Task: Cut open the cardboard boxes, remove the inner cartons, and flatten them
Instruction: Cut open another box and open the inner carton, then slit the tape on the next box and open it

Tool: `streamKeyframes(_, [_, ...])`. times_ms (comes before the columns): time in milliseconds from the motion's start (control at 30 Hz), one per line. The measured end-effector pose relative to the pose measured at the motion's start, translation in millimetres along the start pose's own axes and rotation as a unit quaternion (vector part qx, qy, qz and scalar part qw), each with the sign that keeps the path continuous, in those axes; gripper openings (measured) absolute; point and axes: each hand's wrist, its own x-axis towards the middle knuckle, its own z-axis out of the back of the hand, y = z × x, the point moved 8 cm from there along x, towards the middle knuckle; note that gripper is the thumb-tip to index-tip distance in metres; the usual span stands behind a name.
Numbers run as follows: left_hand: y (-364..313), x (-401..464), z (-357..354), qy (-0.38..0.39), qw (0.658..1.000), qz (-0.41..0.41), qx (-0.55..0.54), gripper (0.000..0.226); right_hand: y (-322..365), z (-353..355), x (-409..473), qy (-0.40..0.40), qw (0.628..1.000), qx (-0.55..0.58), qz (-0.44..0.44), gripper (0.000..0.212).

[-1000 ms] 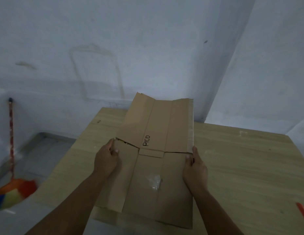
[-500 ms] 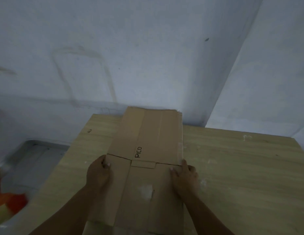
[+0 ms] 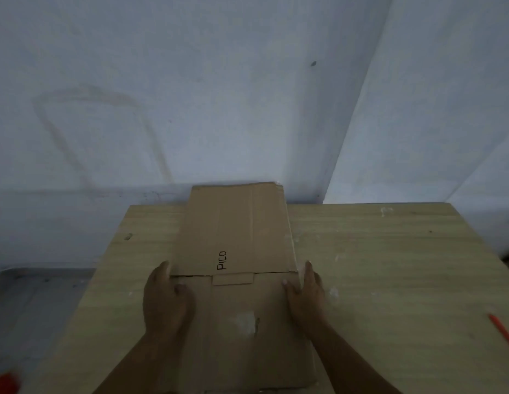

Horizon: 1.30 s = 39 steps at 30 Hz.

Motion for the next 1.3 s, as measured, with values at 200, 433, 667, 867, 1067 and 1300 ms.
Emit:
streamKeyframes(200, [-91.7,-37.2,-42.7,0.08,0.972,-0.22,-0.03,0.054,-20.1,74.9,-39.4,-0.178,0.984,-0.009,0.009,0.038])
streamKeyframes(433, [-211.6,-141.5,-106.7,0.215,0.882,-0.418,-0.037,0.043,-86.2,168.0,-123.9,-0.314,0.945,-0.031,-0.084,0.035])
streamKeyframes(667, [-298.8,-256.5,-147.7,0.307,0.789,-0.53,-0.052,0.04,-158.5,247.1,-217.0,-0.386,0.898,-0.063,-0.202,0.042])
streamKeyframes(867, [-345.7,-351.8,-183.5,0.371,0.721,-0.584,-0.037,0.059,-219.6,294.5,-280.6,-0.414,0.864,-0.096,-0.271,0.052])
streamKeyframes(1067, [-389.0,-455.4,-228.9,0.403,0.668,-0.626,0.007,0.081,-292.9,339.2,-318.2,-0.367,0.857,-0.127,-0.337,0.076])
streamKeyframes(1300, [-455.3,-566.0,-290.3,0.412,0.654,-0.633,0.02,0.075,-382.9,424.8,-340.4,-0.361,0.852,-0.145,-0.349,0.075])
